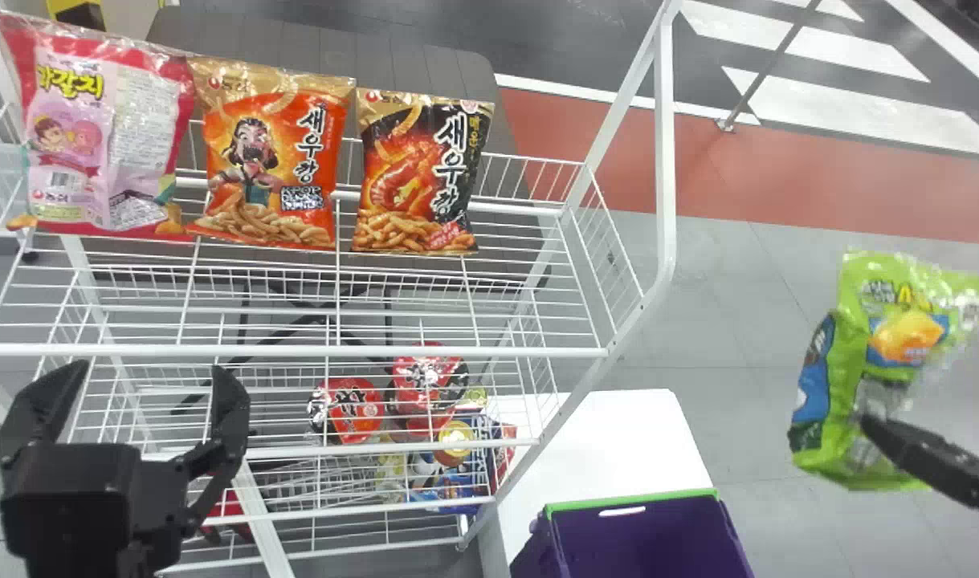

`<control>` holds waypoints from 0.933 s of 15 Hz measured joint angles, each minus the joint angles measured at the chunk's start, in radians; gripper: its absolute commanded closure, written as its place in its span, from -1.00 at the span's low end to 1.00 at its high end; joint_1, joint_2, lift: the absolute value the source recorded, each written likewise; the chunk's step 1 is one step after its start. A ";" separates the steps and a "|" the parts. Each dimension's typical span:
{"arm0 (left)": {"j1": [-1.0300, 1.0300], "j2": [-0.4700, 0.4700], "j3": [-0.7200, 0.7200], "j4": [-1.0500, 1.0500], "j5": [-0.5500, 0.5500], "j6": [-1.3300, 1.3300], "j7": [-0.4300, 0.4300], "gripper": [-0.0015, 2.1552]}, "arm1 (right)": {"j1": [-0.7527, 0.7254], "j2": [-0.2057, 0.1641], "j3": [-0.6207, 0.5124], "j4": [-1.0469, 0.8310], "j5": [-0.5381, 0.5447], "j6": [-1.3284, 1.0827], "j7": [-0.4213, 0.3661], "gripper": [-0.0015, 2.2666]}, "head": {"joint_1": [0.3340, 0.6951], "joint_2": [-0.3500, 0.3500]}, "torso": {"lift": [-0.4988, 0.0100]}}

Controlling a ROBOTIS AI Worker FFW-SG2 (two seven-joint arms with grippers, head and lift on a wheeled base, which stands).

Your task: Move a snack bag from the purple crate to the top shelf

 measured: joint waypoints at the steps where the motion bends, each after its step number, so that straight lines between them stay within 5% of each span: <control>1: 0.001 0.001 -0.002 -0.001 -0.003 0.000 0.001 -0.90 | -0.016 0.000 0.016 -0.036 -0.002 0.033 0.000 0.76 | 1.00 -1.00 | 0.96; 9: 0.003 0.001 -0.008 -0.001 -0.009 0.003 0.001 -0.90 | -0.050 0.000 0.258 -0.200 -0.048 0.191 -0.002 0.76 | 1.00 -1.00 | 0.96; 14: 0.015 0.003 -0.017 -0.010 -0.029 0.003 0.007 -0.90 | -0.051 0.000 0.608 -0.179 0.057 0.103 -0.156 0.76 | 1.00 -0.69 | 0.96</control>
